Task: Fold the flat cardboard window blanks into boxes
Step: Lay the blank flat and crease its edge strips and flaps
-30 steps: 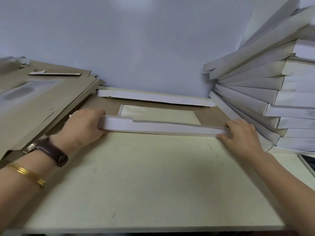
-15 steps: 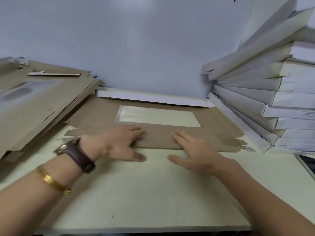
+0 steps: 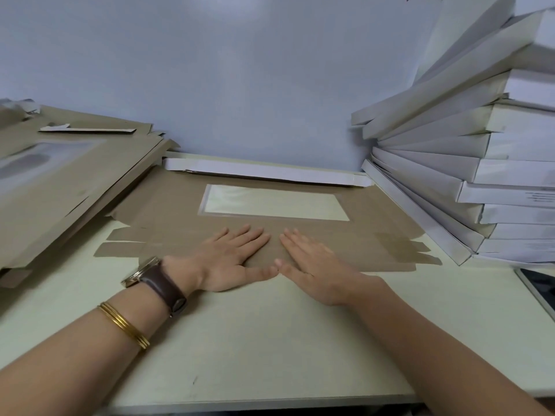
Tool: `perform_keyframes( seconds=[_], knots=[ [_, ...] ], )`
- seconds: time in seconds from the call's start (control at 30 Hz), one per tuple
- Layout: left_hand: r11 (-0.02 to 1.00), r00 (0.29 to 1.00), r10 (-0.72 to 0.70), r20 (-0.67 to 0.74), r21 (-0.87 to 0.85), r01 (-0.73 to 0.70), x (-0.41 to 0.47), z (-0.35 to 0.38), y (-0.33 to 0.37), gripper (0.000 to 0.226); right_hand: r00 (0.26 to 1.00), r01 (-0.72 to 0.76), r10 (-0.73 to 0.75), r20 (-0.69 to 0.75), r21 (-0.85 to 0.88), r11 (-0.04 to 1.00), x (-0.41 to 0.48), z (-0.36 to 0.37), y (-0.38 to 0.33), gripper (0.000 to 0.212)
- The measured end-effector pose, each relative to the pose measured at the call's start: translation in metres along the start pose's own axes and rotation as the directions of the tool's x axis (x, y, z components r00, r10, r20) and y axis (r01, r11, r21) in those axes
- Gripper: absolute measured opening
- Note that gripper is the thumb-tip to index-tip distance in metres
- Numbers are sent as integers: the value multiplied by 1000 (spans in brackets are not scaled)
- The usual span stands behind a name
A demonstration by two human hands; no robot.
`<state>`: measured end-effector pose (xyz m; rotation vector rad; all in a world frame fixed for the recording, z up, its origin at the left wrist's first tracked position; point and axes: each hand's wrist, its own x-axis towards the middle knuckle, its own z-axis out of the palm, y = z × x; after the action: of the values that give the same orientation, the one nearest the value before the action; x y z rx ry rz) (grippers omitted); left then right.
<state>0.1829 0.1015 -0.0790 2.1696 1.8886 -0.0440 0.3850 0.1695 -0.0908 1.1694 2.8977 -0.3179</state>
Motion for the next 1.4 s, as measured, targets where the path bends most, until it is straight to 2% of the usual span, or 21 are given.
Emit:
perform_keyframes(
  seconds=[0.13, 0.33, 0.43, 0.57, 0.67, 0.9, 1.07, 1.3, 1.4],
  knots=[
    [999, 999, -46, 3, 5, 46, -2, 0, -11, 74, 998, -66, 66, 1, 6, 998, -9, -3, 23, 73],
    [995, 995, -97, 2, 7, 97, -11, 1, -33, 75, 981, -196, 196, -6, 14, 981, -33, -10, 66, 75],
    [990, 990, -140, 13, -9, 140, -18, -1, -40, 87, 966, -256, 257, -16, 16, 966, -45, -15, 82, 81],
    [975, 975, -216, 43, -35, 218, -27, -5, -49, 101, 954, -300, 301, -11, 31, 953, -59, -20, 94, 102],
    [960, 961, -267, 63, -70, 272, -36, -9, -56, 110, 949, -314, 314, -9, 43, 949, -63, -21, 97, 110],
    [948, 955, -284, 89, -125, 294, -48, -17, -61, 134, 932, -358, 361, -33, 69, 931, -69, -23, 100, 115],
    [946, 957, -281, 77, -149, 289, -50, -21, -64, 146, 929, -356, 368, -42, 166, 919, -73, -26, 102, 113],
    [923, 956, -286, 61, -251, 292, -57, -27, -77, 140, 929, -330, 363, -71, 281, 901, -74, -29, 102, 111],
    [919, 961, -275, 35, -284, 273, -57, -25, -78, 120, 932, -320, 356, -75, 294, 901, -74, -29, 102, 105]
  ],
)
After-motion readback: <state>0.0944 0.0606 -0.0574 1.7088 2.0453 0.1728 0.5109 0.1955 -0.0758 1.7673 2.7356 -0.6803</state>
